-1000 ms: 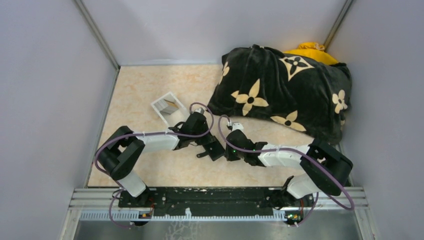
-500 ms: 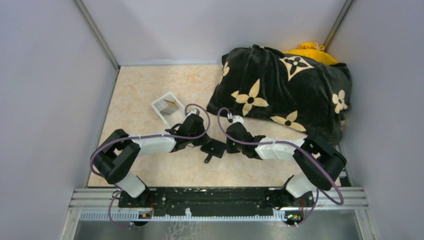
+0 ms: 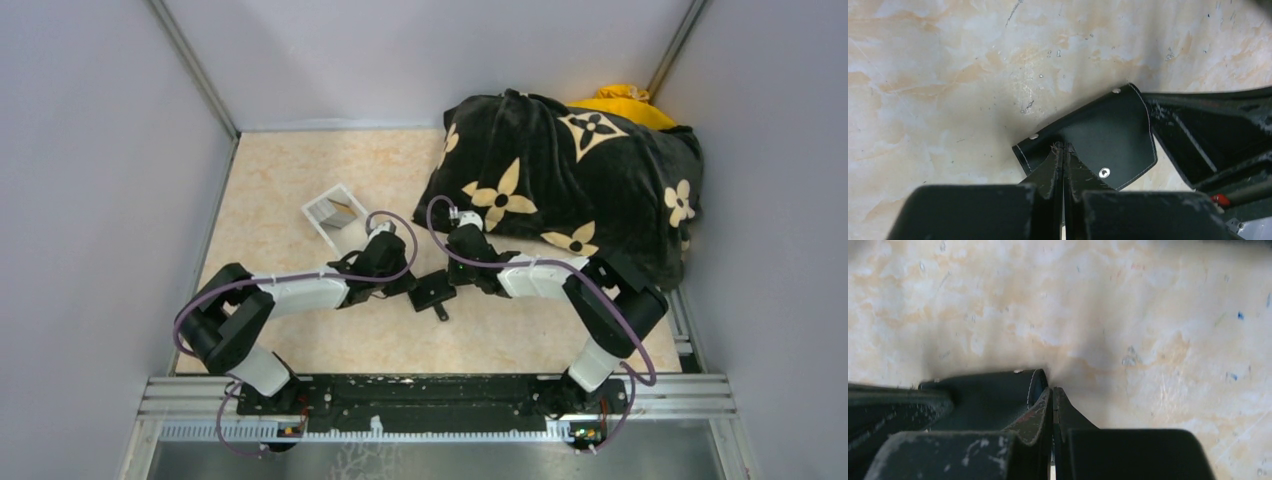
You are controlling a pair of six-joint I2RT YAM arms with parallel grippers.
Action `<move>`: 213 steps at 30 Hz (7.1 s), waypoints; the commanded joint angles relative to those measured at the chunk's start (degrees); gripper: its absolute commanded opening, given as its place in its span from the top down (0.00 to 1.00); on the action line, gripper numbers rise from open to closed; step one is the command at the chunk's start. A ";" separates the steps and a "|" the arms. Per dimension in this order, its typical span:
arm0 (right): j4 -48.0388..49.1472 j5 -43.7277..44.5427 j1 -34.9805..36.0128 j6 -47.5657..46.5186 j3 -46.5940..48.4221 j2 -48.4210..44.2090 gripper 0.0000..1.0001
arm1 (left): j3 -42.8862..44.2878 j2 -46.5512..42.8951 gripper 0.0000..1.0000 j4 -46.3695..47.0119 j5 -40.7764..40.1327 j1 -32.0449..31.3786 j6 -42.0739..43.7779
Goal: Put the credit cards into the card holder
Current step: Close the card holder at the center of the board.
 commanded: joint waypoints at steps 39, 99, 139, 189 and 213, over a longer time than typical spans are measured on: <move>-2.16 7.86 -2.62 -6.71 8.79 -6.33 0.36 | -0.71 9.09 1.00 -12.62 2.31 -6.18 -4.06; 1.11 -0.54 -3.79 11.95 -14.78 -20.01 0.74 | -3.89 6.15 1.00 -13.30 1.96 -6.23 -4.21; 5.01 -7.98 -5.84 8.62 -13.46 -19.72 1.00 | -3.93 7.45 1.00 -12.57 2.31 -6.19 -4.13; -8.11 -3.58 2.64 -0.34 5.74 -2.04 1.00 | -4.98 6.42 1.00 -10.42 2.75 -6.21 -2.75; -10.39 -3.61 4.07 -1.87 8.00 -0.25 1.00 | -4.77 7.25 1.00 -10.04 2.92 -6.18 -2.70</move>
